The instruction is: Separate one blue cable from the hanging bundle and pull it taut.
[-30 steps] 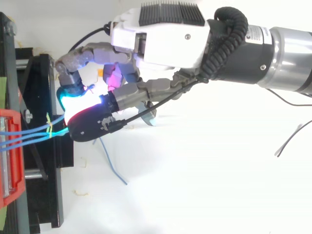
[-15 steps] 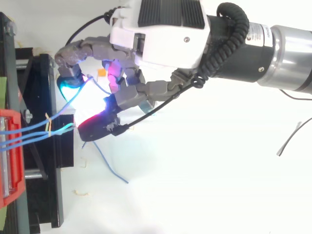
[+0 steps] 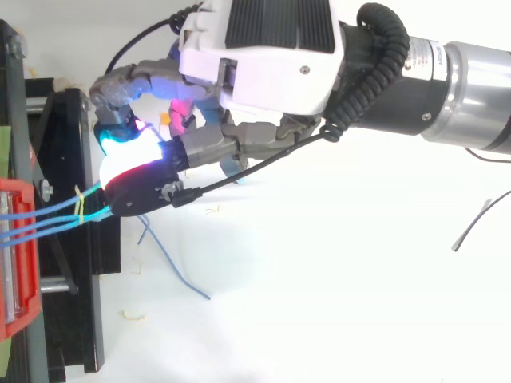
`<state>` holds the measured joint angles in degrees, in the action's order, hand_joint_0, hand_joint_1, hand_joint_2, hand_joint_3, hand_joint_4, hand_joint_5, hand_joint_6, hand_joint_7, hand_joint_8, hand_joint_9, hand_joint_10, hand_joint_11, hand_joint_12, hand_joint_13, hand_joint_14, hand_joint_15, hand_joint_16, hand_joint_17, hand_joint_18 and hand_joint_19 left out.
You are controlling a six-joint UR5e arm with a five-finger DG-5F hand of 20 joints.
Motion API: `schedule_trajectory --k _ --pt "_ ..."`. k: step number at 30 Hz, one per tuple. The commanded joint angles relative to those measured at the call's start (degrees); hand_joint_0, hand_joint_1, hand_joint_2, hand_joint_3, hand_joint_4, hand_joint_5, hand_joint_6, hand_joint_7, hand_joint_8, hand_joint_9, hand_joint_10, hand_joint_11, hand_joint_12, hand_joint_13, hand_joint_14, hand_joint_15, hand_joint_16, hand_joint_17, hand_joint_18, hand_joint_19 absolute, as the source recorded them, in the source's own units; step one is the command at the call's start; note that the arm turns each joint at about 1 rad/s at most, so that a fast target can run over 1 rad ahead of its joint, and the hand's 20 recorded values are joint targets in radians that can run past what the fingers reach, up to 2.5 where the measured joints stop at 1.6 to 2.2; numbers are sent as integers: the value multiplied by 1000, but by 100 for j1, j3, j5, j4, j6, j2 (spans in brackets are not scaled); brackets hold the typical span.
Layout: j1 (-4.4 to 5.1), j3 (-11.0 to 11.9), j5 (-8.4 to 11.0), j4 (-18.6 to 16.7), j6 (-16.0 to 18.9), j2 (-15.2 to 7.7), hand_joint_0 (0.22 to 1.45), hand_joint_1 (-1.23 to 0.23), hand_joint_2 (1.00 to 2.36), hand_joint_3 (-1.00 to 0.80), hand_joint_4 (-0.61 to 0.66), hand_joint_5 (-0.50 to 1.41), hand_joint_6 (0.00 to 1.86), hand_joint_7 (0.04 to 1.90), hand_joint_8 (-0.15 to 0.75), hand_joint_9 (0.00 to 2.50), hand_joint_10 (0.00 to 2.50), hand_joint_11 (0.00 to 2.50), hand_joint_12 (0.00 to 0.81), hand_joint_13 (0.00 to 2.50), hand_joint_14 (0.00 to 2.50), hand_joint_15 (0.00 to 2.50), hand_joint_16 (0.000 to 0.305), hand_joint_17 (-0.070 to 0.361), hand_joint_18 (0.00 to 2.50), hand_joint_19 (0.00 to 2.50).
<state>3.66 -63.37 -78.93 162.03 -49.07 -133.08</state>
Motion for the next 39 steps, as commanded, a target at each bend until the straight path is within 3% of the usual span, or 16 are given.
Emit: schedule_trajectory --k 1,7,15,19,20,24,30,34,36,39 --pt "-6 18 10 -5 -24 1 686 -437 1000 -500 30 153 503 1273 42 1966 10 260 269 1175 14 459 40 91 746 590" --pt "-6 80 177 -5 -138 54 741 -581 1003 -464 14 154 503 1269 63 1949 11 280 274 1174 14 471 40 90 743 595" --pt "-6 97 212 -5 -516 256 751 -647 1013 -336 11 152 503 1277 93 1920 14 309 280 1175 14 496 41 92 722 613" --pt "3 97 203 12 -692 317 714 -667 1008 -390 31 149 503 1278 100 1912 12 306 276 1178 16 497 44 98 723 591" --pt "3 97 203 21 -718 352 631 -612 1001 -483 58 147 502 1298 104 1891 12 305 272 1177 15 510 45 102 713 602" --pt "3 97 194 21 -903 405 432 -351 1000 -500 115 149 503 1300 151 1909 8 214 324 1224 14 464 63 141 820 523" --pt "3 97 221 21 -1087 396 434 -203 1000 -500 110 149 503 1288 152 1891 7 194 321 1223 14 449 63 142 807 532" --pt "3 97 221 30 -1087 405 495 -131 1000 -500 59 152 502 1284 97 1922 9 227 294 1218 13 471 53 120 745 574" --pt "3 97 221 30 -1087 396 532 -150 1000 -500 46 152 502 1282 71 1942 9 240 285 1221 15 482 49 110 730 600" --pt "12 97 221 30 -1087 405 601 -320 1000 -500 28 149 502 1295 76 1900 11 268 277 1179 15 498 45 101 709 602"
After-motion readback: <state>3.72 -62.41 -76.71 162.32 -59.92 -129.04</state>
